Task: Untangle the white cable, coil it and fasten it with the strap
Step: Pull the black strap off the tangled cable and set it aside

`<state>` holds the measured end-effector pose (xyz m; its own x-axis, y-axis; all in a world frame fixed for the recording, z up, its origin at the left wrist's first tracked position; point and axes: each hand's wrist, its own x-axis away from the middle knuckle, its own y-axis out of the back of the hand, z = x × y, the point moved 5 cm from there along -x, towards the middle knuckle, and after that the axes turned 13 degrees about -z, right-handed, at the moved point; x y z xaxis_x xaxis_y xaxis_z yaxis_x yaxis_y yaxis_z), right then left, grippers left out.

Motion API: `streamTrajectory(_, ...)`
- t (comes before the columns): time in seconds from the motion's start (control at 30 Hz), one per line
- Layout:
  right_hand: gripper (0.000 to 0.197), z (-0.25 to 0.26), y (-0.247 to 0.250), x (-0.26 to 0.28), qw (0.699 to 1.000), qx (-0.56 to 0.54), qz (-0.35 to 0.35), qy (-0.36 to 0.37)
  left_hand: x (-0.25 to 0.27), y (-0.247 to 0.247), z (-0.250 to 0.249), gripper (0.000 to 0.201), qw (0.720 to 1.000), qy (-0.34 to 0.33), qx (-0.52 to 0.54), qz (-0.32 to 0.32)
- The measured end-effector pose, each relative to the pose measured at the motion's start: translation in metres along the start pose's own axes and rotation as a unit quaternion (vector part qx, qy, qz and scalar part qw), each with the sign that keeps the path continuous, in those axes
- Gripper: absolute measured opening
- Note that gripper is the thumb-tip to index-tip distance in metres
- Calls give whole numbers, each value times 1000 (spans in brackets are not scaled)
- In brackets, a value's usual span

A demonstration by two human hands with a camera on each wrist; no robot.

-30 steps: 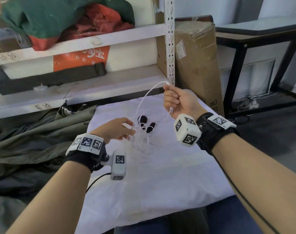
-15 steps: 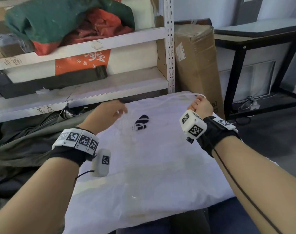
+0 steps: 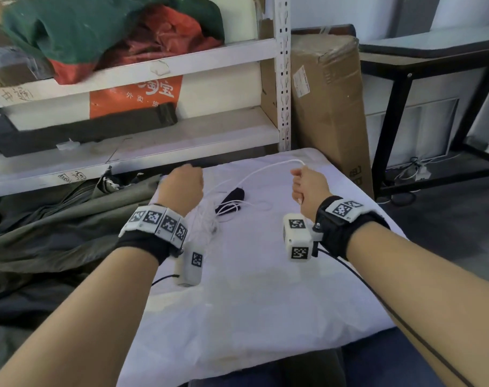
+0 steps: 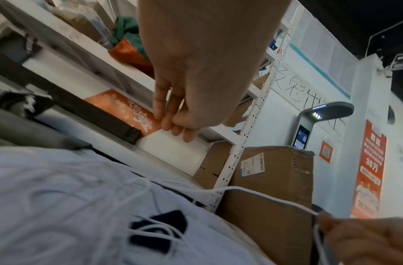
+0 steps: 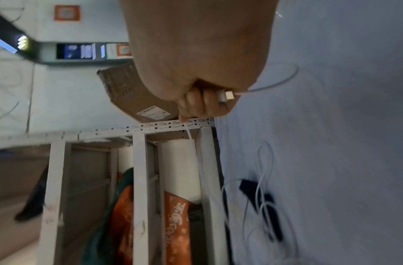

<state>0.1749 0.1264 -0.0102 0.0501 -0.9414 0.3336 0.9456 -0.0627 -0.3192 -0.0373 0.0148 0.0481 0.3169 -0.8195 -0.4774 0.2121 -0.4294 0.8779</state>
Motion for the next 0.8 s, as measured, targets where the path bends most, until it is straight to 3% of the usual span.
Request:
streamTrajectory(0.07,33,0,-2,-1,991,125,54,10,-18,-5,-18,28,993,23,113,8)
streamTrajectory(0.13,36,1,-3,-5,954,279,105,45,-33,-22,-33,36,985,35,163,49)
streamTrajectory(0.2,36,2,0,-16,898,410,123,99,-45,-43,-45,40,983,38,160,83)
streamTrajectory(0.3,35,1,9,-35,834,522,119,135,-60,-77,-52,37,984,29,136,115)
streamTrajectory(0.4,35,0,10,-47,790,583,125,140,-68,-100,-57,31,983,-7,66,172)
streamTrajectory(0.6,30,-3,0,-57,754,621,144,157,-69,-123,-59,41,970,-35,-19,238)
streamTrajectory(0.8,33,-10,2,-67,737,640,150,157,-70,-126,-47,43,975,59,61,206)
